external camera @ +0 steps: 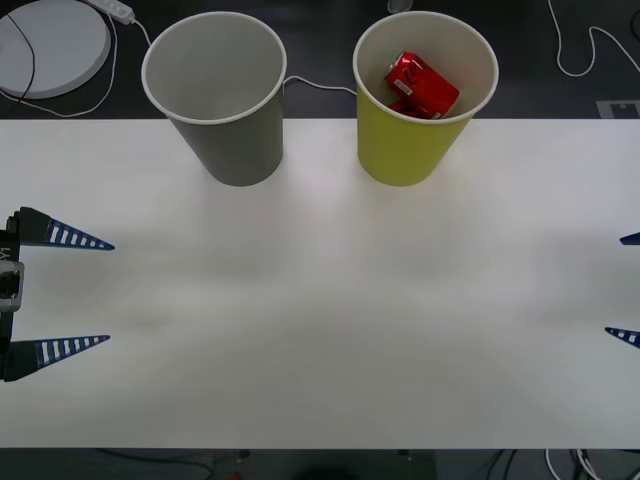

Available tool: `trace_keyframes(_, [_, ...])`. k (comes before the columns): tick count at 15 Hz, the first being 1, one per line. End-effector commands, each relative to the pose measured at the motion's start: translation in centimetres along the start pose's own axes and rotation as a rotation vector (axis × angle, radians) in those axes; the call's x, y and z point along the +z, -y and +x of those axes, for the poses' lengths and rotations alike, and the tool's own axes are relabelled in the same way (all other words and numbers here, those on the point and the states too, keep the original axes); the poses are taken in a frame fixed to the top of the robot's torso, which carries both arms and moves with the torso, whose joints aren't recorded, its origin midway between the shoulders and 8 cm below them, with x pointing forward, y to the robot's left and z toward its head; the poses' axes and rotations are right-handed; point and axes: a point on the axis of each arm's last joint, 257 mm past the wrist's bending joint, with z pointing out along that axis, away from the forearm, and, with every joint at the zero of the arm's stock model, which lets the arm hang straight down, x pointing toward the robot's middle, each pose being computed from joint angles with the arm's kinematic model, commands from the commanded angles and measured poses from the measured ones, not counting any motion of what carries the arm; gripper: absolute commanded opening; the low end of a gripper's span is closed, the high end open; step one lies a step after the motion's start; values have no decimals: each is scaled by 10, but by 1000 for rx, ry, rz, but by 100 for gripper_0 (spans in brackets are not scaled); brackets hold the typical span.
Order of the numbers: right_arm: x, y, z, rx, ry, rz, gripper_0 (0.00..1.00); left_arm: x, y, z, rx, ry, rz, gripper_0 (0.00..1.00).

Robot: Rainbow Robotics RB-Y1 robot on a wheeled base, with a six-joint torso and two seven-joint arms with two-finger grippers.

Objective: Put the can into the green bin and the plastic bottle into the gray bin

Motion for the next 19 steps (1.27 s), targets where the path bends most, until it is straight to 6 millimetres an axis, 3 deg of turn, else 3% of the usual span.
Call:
trace_keyframes(1, [0, -14, 3, 8, 17, -56, 100, 0, 0, 0, 0, 0, 0, 100])
trace_keyframes(12, [21, -42, -6, -57, 121, -92, 100, 0, 0, 0, 0, 0, 0, 100])
trace_keyframes(19, [21, -43, -6, -58, 119, -97, 100, 0, 0, 0, 0, 0, 0, 100])
